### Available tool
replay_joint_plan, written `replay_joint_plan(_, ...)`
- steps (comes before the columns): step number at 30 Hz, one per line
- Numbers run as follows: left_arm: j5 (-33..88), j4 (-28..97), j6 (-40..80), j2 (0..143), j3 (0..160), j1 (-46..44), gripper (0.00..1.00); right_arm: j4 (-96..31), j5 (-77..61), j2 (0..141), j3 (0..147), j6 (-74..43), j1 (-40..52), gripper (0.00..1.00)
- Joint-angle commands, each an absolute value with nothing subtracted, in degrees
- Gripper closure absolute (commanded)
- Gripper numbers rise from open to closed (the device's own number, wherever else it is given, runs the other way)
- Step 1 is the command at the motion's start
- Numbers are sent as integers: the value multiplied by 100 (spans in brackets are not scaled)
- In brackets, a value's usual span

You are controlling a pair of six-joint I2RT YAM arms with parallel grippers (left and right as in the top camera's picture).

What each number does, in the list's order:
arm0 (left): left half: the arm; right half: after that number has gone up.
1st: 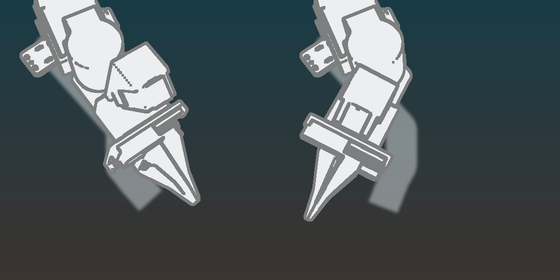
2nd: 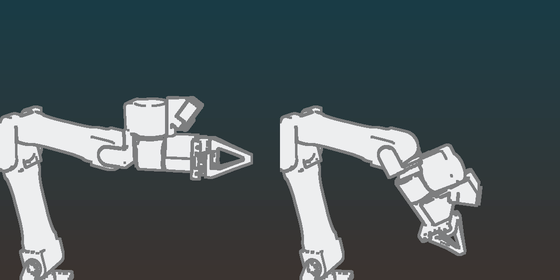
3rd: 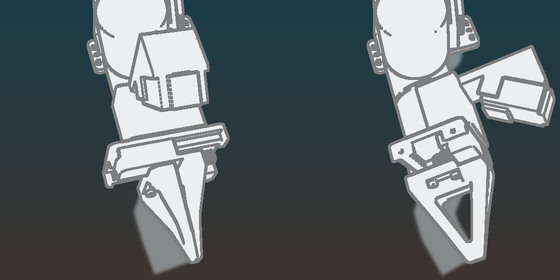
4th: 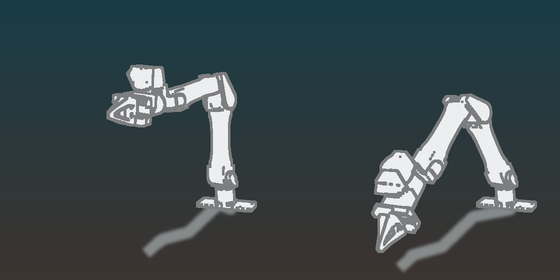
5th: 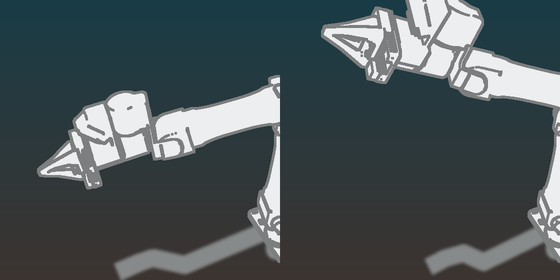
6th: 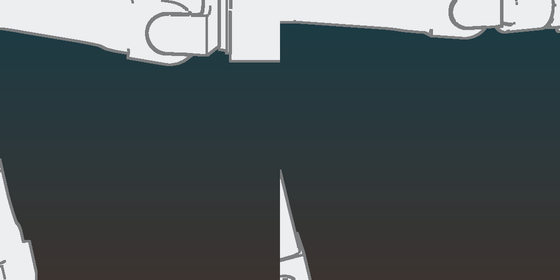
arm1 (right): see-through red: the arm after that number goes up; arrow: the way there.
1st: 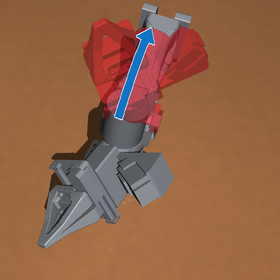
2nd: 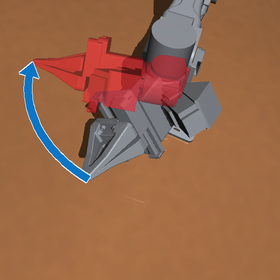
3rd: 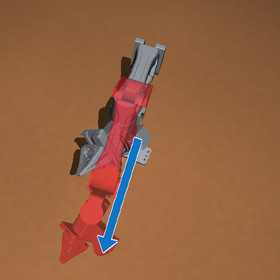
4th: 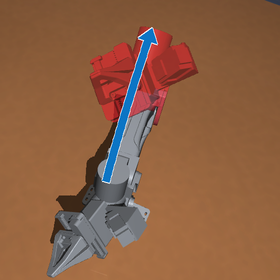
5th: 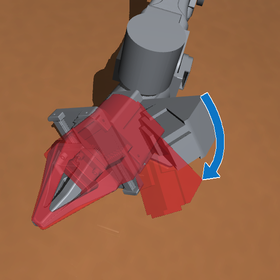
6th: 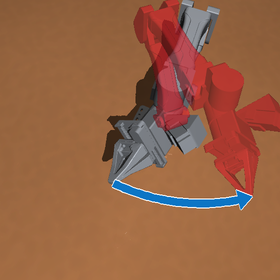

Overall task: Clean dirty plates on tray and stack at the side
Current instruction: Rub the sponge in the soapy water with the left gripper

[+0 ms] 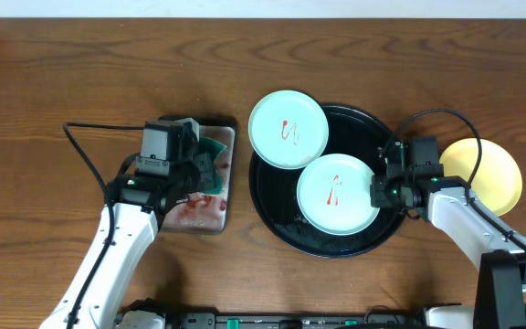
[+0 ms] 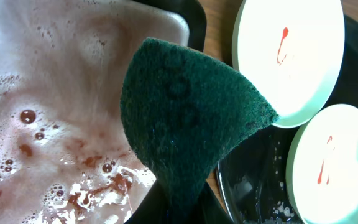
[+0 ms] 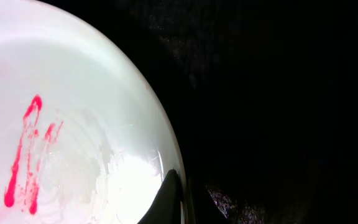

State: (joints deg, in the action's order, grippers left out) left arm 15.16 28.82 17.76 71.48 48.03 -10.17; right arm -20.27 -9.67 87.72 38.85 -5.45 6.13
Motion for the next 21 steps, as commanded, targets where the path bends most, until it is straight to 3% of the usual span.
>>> replay_joint_plan(1,1610,2821,1785,7061,4770,-991,93,-2032,-1009,8875,3817,-574,685,99)
replay_joint_plan(5,1990,2598,1653,6989,4770,-821,93,-2032,-1009,8875,3817,-572,685,99)
replay_joint_plan(21,6549,2038,1525,7124,4768,1745,93,-2034,-1009,8875,3817,-572,685,99)
